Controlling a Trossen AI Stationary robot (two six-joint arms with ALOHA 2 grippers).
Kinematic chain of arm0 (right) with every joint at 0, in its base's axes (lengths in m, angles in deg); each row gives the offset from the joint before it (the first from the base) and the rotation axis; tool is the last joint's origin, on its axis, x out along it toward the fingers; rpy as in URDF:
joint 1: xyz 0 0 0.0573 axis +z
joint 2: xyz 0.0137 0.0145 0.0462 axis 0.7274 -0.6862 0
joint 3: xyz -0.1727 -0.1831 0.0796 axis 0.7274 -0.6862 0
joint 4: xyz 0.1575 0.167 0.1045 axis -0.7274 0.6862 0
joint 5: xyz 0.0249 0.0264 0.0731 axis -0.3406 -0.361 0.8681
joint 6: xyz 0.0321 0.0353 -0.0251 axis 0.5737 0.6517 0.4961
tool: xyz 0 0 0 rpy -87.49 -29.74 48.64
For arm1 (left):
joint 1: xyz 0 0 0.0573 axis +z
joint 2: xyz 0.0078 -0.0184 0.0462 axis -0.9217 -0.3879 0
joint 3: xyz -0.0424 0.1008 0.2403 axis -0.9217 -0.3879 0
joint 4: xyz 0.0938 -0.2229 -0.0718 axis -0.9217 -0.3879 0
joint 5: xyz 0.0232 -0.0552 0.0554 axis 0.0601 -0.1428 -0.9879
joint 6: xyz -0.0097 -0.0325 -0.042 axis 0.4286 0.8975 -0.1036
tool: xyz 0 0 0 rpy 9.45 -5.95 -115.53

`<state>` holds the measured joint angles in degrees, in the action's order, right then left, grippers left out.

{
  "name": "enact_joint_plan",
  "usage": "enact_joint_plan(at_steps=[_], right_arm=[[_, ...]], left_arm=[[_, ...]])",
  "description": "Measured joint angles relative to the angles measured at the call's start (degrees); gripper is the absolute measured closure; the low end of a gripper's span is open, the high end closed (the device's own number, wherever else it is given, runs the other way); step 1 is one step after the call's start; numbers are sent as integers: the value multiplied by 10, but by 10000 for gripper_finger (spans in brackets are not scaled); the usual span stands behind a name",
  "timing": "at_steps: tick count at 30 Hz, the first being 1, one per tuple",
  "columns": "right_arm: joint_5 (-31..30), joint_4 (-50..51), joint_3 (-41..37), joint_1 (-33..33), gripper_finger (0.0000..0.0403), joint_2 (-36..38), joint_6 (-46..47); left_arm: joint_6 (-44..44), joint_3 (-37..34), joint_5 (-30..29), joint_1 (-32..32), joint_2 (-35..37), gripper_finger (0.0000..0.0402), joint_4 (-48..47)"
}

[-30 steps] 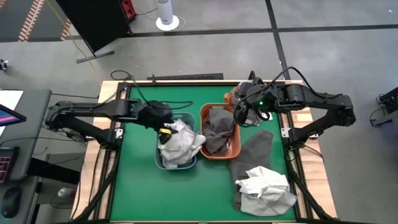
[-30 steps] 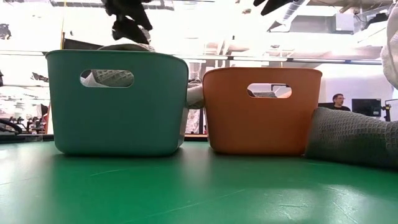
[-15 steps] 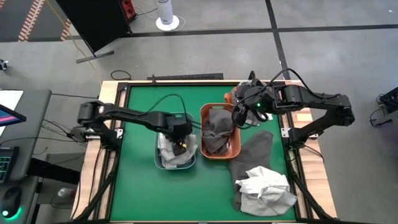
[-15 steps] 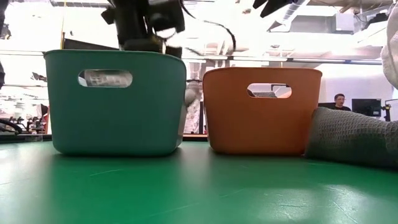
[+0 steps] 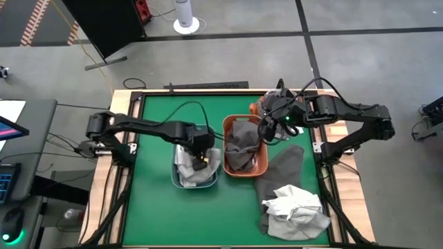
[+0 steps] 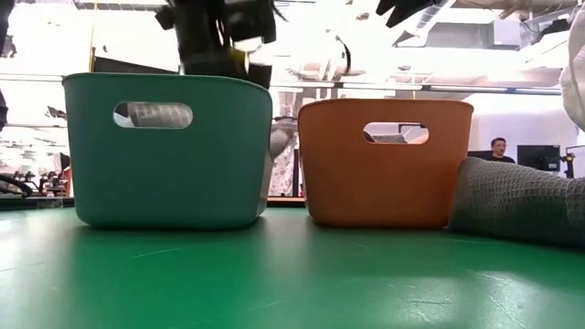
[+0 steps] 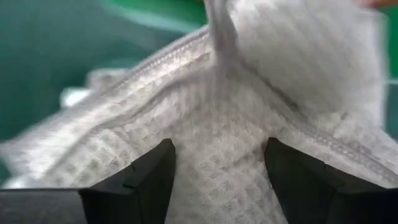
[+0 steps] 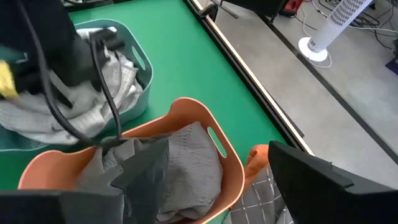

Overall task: Sort towels by color in basket
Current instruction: Put the left gray towel into the green bin

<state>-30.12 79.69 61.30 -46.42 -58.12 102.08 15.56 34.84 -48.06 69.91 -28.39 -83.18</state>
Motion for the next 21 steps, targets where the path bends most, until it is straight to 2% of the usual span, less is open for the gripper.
enact_joint_plan(at_steps=[7,13,21], right_arm=[[0,2,0,0,97,0,6],[-1,-5,0,0,97,0,9],[-2,19,0,1,97,7,20]], left_arm=[[-17,46,-2,9,57,164,-63],[-45,49,-2,2,67,164,44],[-101,50,-3,-13,9,164,138]])
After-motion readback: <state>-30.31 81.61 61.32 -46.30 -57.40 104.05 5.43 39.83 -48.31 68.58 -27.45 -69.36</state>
